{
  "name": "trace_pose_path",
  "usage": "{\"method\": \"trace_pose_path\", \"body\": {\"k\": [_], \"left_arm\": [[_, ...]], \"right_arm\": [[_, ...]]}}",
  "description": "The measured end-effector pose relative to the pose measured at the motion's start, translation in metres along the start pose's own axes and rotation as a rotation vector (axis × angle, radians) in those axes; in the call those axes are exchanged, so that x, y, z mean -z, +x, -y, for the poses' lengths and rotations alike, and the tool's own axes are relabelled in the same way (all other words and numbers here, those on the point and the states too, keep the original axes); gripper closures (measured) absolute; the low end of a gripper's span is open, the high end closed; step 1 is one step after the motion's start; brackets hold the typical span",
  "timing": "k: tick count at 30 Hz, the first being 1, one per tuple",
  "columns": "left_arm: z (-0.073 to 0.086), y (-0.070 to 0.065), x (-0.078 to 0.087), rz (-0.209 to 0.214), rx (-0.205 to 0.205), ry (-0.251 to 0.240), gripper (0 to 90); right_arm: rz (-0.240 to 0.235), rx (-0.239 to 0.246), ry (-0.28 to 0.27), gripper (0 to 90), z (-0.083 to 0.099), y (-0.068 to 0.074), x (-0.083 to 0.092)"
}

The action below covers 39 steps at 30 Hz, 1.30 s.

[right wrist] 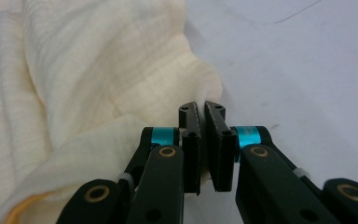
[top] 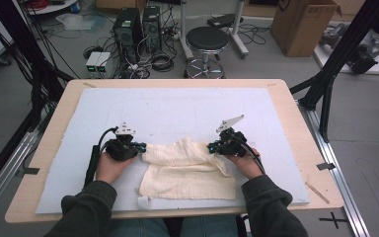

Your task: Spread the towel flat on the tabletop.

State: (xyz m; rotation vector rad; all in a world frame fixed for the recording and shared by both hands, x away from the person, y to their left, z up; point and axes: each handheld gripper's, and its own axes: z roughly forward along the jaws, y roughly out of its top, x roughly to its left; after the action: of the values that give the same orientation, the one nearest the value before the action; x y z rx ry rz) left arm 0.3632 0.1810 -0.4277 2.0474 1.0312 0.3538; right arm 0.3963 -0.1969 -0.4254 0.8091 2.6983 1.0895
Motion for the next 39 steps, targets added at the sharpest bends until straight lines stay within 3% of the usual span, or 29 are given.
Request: {"method": "trace_pose_path", "body": {"k": [5,9,12,13,14,15,17,19,20,24,27,30,35,39], "left_arm": [[-0.025,0.012,-0.003,-0.052,0.030,-0.061,87.7],[-0.048,0.024,-0.012,-0.112,0.038,-0.098,87.7],[-0.065,0.039,-0.024,-0.171,0.068,-0.134,86.6],[-0.069,0.042,-0.026,-0.192,0.083,-0.141,79.9],[-0.072,0.046,-0.028,-0.186,0.104,-0.144,69.5],[-0.071,0.049,-0.028,-0.168,0.119,-0.161,66.0],[-0.069,0.050,-0.026,-0.148,0.101,-0.156,63.6],[-0.067,0.049,-0.024,-0.122,0.074,-0.123,60.3],[-0.066,0.048,-0.022,-0.108,0.060,-0.110,59.0],[-0.061,0.031,-0.008,-0.049,-0.004,-0.142,57.4],[-0.048,0.017,0.003,-0.010,-0.054,-0.146,55.6],[-0.033,0.005,0.014,0.023,-0.076,-0.163,54.3],[-0.013,-0.015,0.030,0.058,-0.152,-0.136,52.1],[0.005,-0.024,0.037,0.097,-0.168,-0.139,51.5]], "right_arm": [[0.076,-0.017,-0.049,85.5,-0.015,-0.015,0.015],[0.132,-0.021,-0.058,85.5,-0.033,-0.033,0.020],[0.235,-0.016,-0.083,82.4,-0.050,-0.055,0.019],[0.285,-0.053,-0.086,76.0,-0.055,-0.064,0.019],[0.292,-0.108,-0.103,72.5,-0.057,-0.074,0.021],[0.275,-0.146,-0.128,69.2,-0.057,-0.081,0.022],[0.258,-0.171,-0.144,65.7,-0.055,-0.085,0.023],[0.205,-0.163,-0.119,60.6,-0.050,-0.082,0.021],[0.209,-0.149,-0.106,60.0,-0.049,-0.079,0.020],[0.152,-0.123,-0.103,56.0,-0.038,-0.066,0.023],[0.119,-0.073,-0.106,53.5,-0.030,-0.050,0.029],[0.080,-0.046,-0.100,51.0,-0.020,-0.033,0.037],[0.038,0.010,-0.100,49.2,-0.004,-0.004,0.045],[0.008,0.022,-0.119,48.8,0.016,0.011,0.047]]}}
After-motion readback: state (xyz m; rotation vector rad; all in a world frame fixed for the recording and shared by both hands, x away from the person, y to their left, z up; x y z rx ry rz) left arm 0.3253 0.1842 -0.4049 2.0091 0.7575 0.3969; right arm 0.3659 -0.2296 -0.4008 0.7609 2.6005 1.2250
